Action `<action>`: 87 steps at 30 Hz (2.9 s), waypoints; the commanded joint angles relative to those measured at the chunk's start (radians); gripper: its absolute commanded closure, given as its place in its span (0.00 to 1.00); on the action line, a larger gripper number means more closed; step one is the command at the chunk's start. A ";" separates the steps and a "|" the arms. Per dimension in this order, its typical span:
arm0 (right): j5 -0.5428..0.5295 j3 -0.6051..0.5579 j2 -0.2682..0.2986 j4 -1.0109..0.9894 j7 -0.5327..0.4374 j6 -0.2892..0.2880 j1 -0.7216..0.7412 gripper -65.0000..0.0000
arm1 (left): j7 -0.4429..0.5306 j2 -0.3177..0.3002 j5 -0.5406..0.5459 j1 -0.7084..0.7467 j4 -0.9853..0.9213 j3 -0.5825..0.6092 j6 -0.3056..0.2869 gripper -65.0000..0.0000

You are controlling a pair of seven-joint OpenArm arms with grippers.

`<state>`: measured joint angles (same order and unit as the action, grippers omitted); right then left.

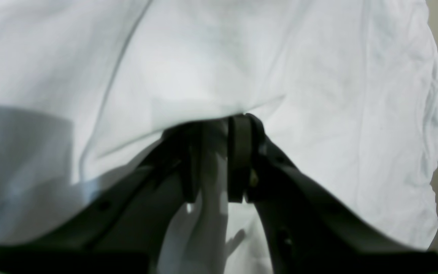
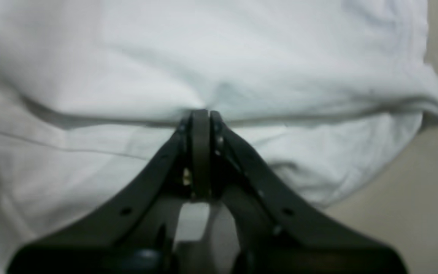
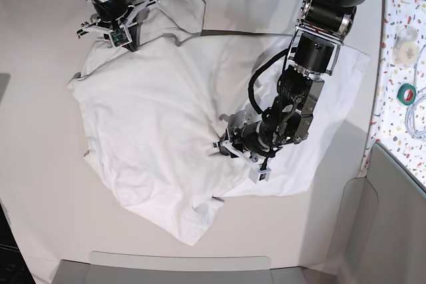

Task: Layout the t-shirt on the table in an organized manner, then fold the t-shirt properly
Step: 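Grasp the shirt fabric with both grippers, right gripper at the shoulder, then pull the shirt with both grippers, drawing the fabric apart to spread it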

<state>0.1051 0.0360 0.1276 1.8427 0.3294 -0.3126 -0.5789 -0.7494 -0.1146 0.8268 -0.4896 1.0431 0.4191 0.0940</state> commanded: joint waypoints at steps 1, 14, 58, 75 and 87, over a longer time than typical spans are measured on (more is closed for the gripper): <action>0.000 0.025 -0.006 -0.004 -0.019 0.003 0.001 1.00 | 0.009 -0.001 0.006 -0.024 0.012 -0.001 -0.001 0.83; -0.015 0.267 -0.110 -0.028 -0.002 0.003 -0.103 1.00 | 0.009 -0.001 -0.100 -0.024 0.012 -0.001 -0.001 0.83; -0.249 0.176 -0.055 0.012 0.414 0.000 0.679 1.00 | 0.034 0.016 -0.423 0.102 0.513 -0.159 -0.001 0.83; -0.164 0.075 -0.053 -0.507 0.440 -0.001 0.833 1.00 | 0.359 0.017 -0.677 -0.096 -0.137 -0.182 -0.001 0.83; -0.167 0.086 0.054 -0.502 0.437 -0.001 0.664 1.00 | 0.460 -0.017 -0.682 -0.186 -0.475 -0.179 0.178 0.82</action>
<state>-0.1112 0.1146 0.1673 1.3510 0.6579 -0.3298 0.1074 -0.2531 -0.1070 0.1585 -0.6590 0.5697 0.2424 0.2424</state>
